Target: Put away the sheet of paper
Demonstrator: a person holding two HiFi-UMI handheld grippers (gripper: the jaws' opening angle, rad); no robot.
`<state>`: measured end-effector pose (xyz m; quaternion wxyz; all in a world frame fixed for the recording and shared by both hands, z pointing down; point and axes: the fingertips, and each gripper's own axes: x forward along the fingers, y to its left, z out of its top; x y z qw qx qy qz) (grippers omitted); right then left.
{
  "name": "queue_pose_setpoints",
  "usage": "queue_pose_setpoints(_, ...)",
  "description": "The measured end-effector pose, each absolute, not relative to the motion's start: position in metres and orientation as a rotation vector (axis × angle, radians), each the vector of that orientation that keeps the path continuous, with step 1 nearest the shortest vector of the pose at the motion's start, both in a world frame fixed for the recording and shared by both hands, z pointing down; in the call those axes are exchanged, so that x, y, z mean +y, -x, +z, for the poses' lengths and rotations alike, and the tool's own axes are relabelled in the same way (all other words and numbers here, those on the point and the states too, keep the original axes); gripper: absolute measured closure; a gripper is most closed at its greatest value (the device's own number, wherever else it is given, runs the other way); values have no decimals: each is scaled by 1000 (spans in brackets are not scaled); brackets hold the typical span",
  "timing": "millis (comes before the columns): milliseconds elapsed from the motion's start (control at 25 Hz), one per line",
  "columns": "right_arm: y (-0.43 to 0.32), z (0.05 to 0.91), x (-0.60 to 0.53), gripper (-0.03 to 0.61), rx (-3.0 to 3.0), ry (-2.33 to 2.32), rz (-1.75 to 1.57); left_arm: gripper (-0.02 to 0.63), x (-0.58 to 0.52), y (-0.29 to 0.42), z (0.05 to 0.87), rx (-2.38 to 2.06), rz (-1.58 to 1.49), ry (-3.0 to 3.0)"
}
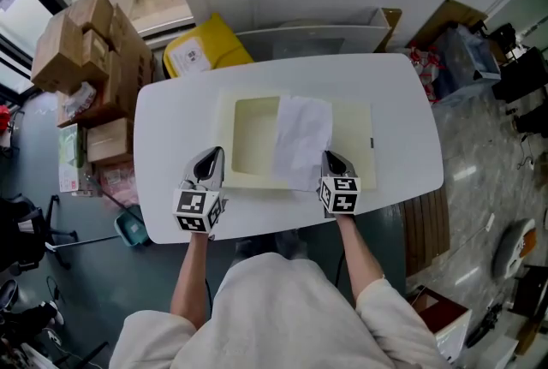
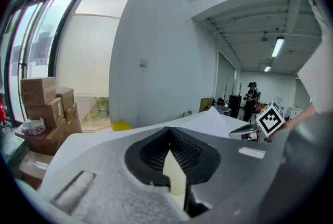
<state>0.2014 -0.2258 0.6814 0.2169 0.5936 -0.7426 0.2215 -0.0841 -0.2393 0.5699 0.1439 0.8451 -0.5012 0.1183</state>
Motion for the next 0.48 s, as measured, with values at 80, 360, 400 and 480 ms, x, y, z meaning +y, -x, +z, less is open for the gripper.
queue_pose_setpoints(80, -210, 689, -228, 574, -2022, -1652, 629, 609, -240, 86, 571, -1447, 342, -2434)
queue_pose_setpoints(360, -235, 704, -219, 574, -1936, -1682, 687, 609, -241, 88, 571, -1443, 346, -2433)
queue_pose_setpoints(400, -236, 706, -219, 574, -1932, -1679, 689, 609, -242, 87, 571, -1441, 347, -2434)
queue_pose_setpoints(480, -235, 707, -221, 574, -1930, -1666, 679, 609, -243, 86, 572, -1436, 350, -2437)
